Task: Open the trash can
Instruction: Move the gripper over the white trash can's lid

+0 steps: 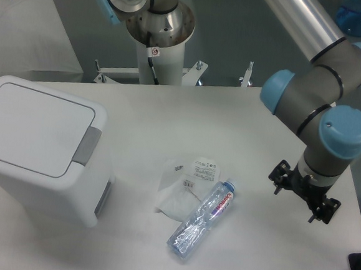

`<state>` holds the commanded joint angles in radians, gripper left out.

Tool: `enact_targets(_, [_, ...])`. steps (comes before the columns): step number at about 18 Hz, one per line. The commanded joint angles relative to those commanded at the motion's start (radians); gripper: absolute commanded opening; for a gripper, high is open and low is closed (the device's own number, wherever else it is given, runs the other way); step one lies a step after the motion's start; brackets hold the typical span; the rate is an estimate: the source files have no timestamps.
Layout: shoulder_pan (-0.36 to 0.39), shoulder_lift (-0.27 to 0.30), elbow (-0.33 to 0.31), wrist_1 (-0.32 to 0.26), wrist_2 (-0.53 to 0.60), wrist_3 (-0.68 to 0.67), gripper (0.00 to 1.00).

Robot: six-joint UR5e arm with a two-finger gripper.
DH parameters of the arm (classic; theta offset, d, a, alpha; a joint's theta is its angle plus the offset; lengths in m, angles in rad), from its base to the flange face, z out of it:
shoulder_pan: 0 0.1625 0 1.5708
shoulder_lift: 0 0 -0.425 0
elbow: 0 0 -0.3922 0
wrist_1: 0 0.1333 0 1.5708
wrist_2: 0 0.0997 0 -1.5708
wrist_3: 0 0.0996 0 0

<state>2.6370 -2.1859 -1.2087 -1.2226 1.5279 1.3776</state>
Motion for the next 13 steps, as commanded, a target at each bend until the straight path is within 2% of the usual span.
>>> enact_targets(2, [-0.003, 0.011, -0.002, -0.005, -0.046, -0.026, 1.00])
enact_targets(7, [-0.028, 0.078, -0.069, -0.003, -0.112, -0.199, 1.00])
enact_targets(10, [-0.041, 0.127, -0.115, 0.000, -0.162, -0.244, 1.00])
enact_targets(13, [-0.052, 0.173, -0.117, 0.005, -0.283, -0.414, 1.00])
